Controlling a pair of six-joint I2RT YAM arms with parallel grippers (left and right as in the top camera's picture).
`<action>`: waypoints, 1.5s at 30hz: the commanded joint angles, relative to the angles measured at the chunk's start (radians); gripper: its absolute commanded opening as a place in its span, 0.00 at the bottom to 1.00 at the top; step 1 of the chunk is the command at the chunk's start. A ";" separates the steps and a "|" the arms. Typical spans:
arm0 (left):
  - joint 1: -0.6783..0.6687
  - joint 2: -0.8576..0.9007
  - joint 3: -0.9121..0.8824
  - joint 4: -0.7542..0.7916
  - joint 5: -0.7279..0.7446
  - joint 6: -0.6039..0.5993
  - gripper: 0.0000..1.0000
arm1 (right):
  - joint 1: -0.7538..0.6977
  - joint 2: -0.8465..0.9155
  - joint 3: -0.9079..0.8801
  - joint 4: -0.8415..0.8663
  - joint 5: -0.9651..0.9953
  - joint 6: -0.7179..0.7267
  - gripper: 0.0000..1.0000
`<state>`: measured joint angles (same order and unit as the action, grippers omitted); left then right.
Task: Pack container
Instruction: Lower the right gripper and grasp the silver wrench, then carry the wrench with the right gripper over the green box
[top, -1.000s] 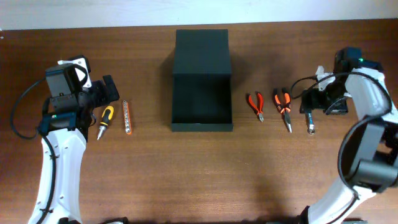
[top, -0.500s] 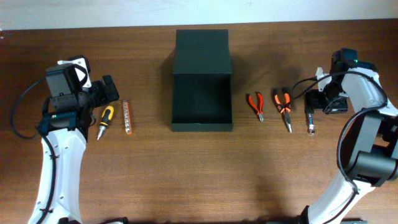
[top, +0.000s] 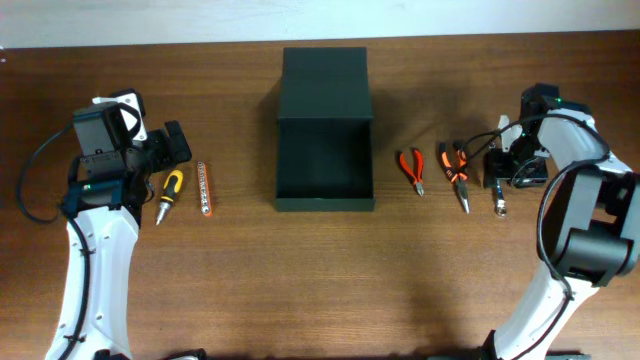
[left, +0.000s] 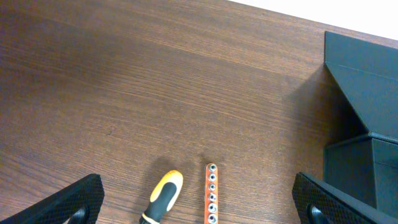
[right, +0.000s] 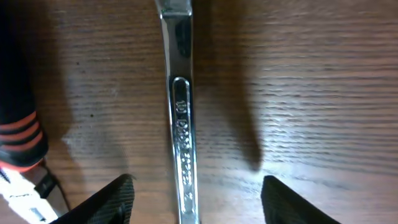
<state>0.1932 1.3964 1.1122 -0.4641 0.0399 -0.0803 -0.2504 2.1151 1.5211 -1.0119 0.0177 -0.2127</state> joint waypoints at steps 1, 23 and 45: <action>0.006 0.003 0.020 0.003 -0.011 -0.010 0.99 | 0.014 0.036 0.007 0.005 -0.005 0.023 0.61; 0.006 0.003 0.020 0.003 -0.011 -0.010 0.99 | 0.016 0.040 0.006 -0.002 -0.006 0.084 0.24; 0.006 0.003 0.020 0.003 -0.011 -0.010 0.99 | 0.016 0.014 0.115 -0.029 -0.026 0.144 0.04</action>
<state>0.1932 1.3964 1.1122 -0.4641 0.0399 -0.0803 -0.2417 2.1376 1.5581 -1.0286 0.0067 -0.0990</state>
